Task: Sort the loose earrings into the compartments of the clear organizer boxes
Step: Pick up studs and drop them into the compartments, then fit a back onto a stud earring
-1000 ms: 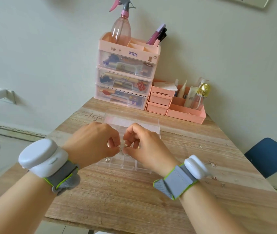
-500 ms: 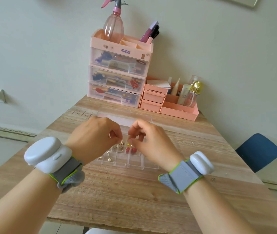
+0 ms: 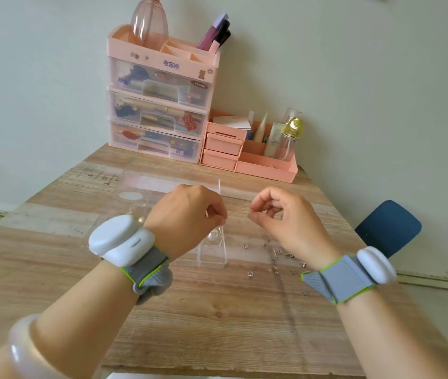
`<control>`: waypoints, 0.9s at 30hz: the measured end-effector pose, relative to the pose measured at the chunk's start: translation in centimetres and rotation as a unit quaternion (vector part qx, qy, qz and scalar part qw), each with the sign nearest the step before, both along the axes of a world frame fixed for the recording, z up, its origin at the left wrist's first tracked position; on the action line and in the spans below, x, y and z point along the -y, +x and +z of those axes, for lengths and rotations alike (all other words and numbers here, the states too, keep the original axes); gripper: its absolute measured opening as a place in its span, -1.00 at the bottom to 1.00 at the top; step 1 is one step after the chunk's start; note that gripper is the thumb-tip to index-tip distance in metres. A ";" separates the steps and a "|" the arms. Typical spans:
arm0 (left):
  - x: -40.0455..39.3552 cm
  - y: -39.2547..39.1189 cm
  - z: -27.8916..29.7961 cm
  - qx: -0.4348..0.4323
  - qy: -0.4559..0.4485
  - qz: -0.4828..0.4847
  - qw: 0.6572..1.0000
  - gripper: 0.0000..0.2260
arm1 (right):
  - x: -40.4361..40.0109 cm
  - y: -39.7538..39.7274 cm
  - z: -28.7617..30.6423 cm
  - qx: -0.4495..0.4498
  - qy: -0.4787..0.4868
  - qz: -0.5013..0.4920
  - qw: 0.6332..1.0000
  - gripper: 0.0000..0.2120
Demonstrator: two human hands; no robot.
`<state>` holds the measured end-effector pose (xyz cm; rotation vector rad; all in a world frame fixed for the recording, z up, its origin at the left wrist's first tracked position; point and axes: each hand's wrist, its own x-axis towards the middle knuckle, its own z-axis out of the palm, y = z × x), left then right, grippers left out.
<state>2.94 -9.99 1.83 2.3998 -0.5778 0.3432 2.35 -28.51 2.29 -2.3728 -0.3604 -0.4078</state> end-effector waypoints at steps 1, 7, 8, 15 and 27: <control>0.4 0.1 -0.1 0.001 0.002 -0.005 1.000 -0.93 | 0.6 0.0 0.0 -0.001 0.006 -0.005 1.000 -0.83; 2.6 1.3 -0.6 -0.015 0.026 -0.032 0.999 -0.93 | 3.3 0.4 -1.0 -0.002 0.022 -0.036 0.999 -0.80; 2.9 1.4 -0.6 -0.016 0.033 -0.037 0.999 -0.92 | 3.5 0.5 -1.1 -0.004 0.025 -0.038 0.999 -0.80; 4.7 2.5 -0.1 0.000 0.053 -0.053 0.997 -0.91 | 5.4 1.6 -1.8 0.010 0.045 -0.063 0.997 -0.78; 5.5 2.8 -1.0 0.064 0.091 -0.022 0.993 -0.88 | 8.1 1.8 -2.7 0.014 0.055 -0.139 0.989 -0.93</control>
